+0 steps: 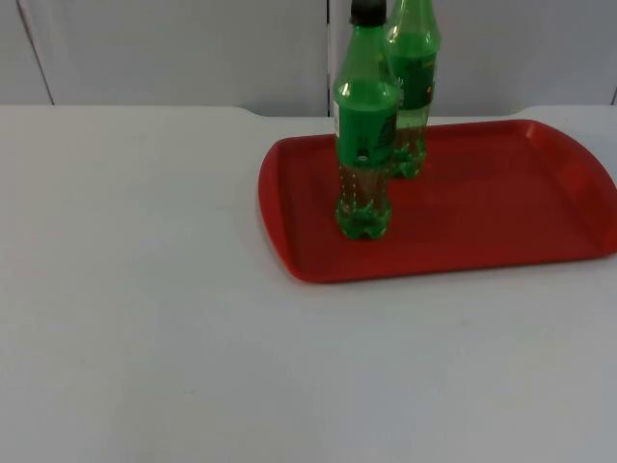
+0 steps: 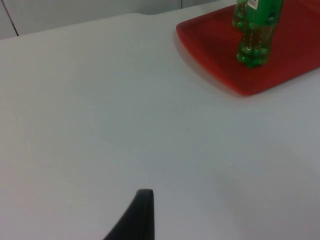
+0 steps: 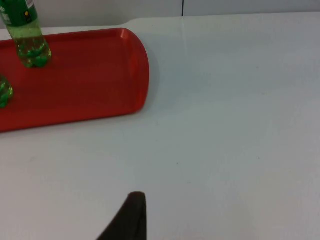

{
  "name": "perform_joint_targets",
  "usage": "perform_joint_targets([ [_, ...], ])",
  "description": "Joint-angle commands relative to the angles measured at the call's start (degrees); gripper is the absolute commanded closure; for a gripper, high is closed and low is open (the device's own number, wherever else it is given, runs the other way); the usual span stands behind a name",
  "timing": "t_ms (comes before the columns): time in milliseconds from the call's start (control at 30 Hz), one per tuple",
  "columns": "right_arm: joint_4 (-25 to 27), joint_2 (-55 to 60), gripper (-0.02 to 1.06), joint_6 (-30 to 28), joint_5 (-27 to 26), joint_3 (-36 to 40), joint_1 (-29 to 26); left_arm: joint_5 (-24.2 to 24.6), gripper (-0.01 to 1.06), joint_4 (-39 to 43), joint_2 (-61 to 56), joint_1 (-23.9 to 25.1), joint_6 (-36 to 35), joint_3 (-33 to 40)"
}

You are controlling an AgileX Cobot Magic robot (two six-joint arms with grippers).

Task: Place the bottle upright on the tray.

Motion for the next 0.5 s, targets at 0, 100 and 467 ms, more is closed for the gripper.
perform_joint_targets([
  [0, 0.09, -0.22, -0.01, -0.09, 0.01, 0.25, -0.37, -0.1, 0.0, -0.22, -0.28, 0.0, -0.24, 0.2],
  [100, 0.09, -0.22, -0.01, -0.09, 0.01, 0.25, -0.37, -0.1, 0.0, -0.22, -0.28, 0.13, -0.24, 0.2],
  [467, 0.09, -0.22, -0.01, -0.09, 0.01, 0.25, -0.37, -0.1, 0.0, -0.22, -0.28, 7.84, -0.24, 0.2],
])
